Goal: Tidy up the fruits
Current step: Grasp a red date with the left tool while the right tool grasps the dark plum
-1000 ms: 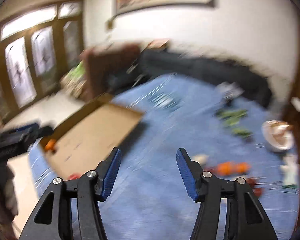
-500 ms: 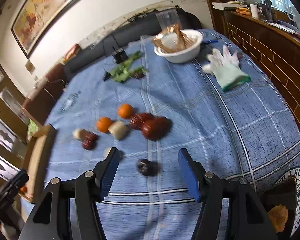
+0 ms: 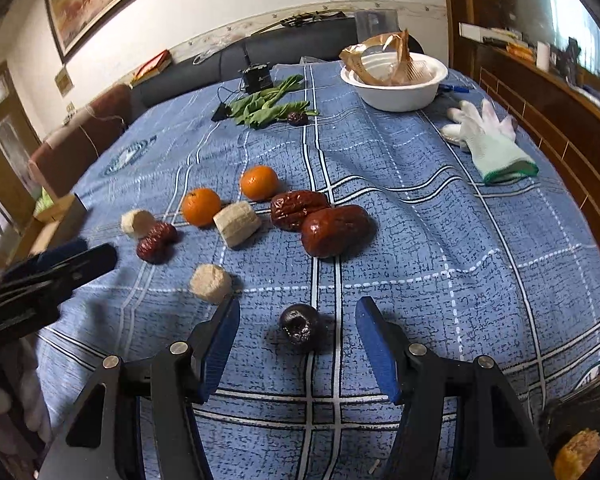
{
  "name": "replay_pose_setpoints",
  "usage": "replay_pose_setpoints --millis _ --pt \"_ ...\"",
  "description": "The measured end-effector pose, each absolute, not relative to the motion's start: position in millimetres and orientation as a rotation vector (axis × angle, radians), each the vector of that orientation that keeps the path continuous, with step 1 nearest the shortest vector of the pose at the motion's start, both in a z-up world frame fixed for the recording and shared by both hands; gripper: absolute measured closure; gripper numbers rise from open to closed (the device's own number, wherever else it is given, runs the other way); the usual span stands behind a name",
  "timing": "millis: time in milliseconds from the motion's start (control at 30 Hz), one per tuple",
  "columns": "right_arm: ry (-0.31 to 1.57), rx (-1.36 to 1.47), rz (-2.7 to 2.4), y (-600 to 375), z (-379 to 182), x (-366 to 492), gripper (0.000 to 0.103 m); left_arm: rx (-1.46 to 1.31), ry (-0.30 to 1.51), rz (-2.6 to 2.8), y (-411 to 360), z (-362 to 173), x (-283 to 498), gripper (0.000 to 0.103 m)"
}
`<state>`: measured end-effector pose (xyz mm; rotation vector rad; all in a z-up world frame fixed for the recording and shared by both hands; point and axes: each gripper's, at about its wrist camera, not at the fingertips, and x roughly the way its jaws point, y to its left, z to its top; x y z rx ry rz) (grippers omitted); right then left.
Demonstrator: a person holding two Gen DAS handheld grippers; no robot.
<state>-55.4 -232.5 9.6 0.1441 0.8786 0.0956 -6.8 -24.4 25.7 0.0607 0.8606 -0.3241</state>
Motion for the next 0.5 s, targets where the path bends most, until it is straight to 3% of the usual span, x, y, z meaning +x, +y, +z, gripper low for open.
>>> replay_pose_setpoints --millis 200,300,367,500 --pt "0.885 0.127 0.074 -235 5 -57 0.039 0.085 0.903 -0.339 -43 6 14 0.034" --pt "0.897 0.135 0.062 -237 3 -57 0.04 0.107 0.897 -0.343 -47 2 13 0.048" --pt "0.909 0.131 0.051 -237 0 -56 0.048 0.115 0.888 -0.344 -46 3 11 0.071" --pt "0.906 0.133 0.061 -236 0 -56 0.071 0.099 0.886 -0.352 -44 4 11 0.072"
